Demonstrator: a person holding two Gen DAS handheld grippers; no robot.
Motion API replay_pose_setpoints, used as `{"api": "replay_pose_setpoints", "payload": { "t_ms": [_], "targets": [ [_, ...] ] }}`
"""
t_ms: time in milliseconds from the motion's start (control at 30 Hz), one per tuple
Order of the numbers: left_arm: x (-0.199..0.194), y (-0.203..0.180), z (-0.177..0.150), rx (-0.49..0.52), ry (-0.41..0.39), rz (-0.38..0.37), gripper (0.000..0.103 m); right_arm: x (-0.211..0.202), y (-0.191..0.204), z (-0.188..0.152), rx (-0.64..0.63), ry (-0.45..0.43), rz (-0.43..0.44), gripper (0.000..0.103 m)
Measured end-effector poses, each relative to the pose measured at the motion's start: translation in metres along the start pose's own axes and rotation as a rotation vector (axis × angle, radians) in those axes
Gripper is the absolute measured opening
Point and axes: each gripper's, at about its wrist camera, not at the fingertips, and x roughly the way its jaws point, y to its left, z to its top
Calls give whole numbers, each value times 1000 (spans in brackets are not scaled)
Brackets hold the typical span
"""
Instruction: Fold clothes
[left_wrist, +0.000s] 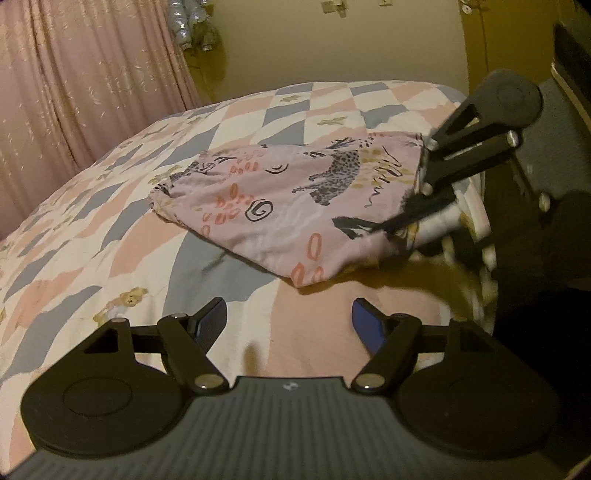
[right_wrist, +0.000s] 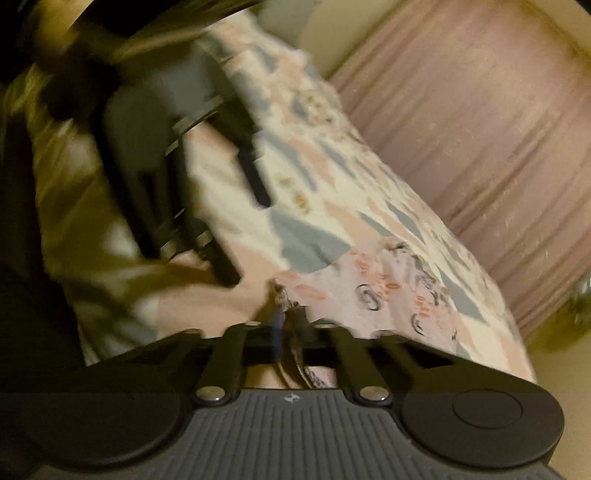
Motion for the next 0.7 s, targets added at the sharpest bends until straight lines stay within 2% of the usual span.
{"api": "replay_pose_setpoints", "payload": {
  "t_ms": [133,200,367,533,567,633,700],
  "targets": [
    [2,8,5,-112,-19,-29,72,-10,-41,4,228,-53,-17,0],
    [4,12,8,-182,-31,-48,72,-14,-55,4,297,-66,-33,0],
    [10,21,18,-354,-62,-94,71,-16,-59,0,320,-63,-36,0],
    [33,19,29,-469,-56,-118,68,-18,-59,-8,357,-64,-34,0],
    [38,20,30,-498,-52,-111,68,-20,-59,-10,363,-65,-36,0],
    [48,20,33,-534,-29,-49,69,-21,-60,-11,372,-66,-36,0],
    [55,18,33,-497,-5,12,69,-21,-60,-13,379,-66,-36,0]
  ]
}}
